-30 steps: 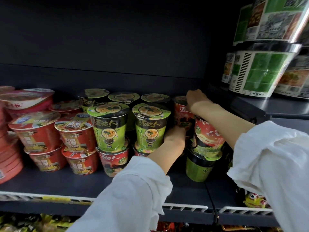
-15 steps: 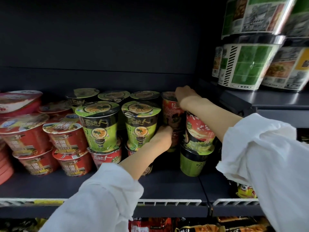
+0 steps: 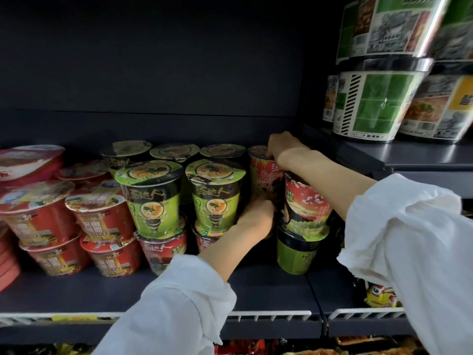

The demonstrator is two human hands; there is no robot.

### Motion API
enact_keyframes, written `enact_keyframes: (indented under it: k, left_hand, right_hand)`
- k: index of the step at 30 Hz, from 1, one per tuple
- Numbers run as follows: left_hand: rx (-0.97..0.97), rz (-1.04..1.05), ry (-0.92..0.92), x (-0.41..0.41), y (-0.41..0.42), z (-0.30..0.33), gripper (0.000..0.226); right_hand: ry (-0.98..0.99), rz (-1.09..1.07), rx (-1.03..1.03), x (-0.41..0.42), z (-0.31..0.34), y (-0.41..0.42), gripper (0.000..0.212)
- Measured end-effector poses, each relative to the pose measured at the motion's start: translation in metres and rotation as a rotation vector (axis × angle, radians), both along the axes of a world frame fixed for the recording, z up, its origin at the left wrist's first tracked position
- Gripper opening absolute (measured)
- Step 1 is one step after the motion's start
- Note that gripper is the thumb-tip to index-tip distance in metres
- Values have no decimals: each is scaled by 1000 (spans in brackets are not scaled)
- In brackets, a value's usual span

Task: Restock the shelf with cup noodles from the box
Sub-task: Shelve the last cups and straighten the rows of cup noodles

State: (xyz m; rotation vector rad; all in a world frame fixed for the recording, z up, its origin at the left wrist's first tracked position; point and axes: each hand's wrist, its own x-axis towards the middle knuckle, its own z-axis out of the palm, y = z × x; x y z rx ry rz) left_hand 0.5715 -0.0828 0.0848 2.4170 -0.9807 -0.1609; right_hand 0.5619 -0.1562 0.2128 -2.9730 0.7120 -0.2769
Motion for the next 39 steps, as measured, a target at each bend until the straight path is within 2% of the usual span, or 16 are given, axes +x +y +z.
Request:
enact_keyframes:
  k: [4,5,7,10,12,13,18,25,28,29,32,35,37,39]
  left_hand:
    - [24,59,-43,-4,6,9,36]
    - [48,36,-109,-5,7,12,38]
    - [111,12,-128,-3,10,16,43]
    - [215,-11,-222,-8,13,23,40]
    - [267,28,-180,-12,9,28,38]
    - [242,83,-118,-13,7,29,36]
    - [74,117,-127,-10,2,30,33]
    - [120,83,-149,-4,0,29,30]
    - [72,104,-25,-8,-1,30,28]
    - [2,126,46,-9,0,31,30]
    - [-351,201,417,-10,6,34,34]
    - [-423,238,578,-16,8,36,38]
    - [-333,212,481,-13,8,34,39]
    - [-179,172,263,-8,6,32,36]
  right_hand:
    - [-15,9,-54,-6,-4,7,27]
    - [-14,3,-57,-6,-4,9,29]
    - [-29,-5,-49,-5,-5,12,32]
    - [-42,-10,-52,-5,-5,11,30]
    - [-36,-14,-56,-5,-7,10,27]
    - [-30,-18,-52,-4,-8,10,27]
    - [-13,-26,-54,-6,-7,10,27]
    - [-9,-55,-155,-11,-5,20,37]
    - [-12,-31,-163,-13,-3,19,37]
    - [-11,-21,-173,-14,-2,18,36]
    - [-9,-2,-210,-18,-2,19,34]
    - [-5,8,-237,-19,-3,23,36]
    - [-4,12,-260,-18,-3,24,37]
    - [-3,14,-317,-18,-3,25,37]
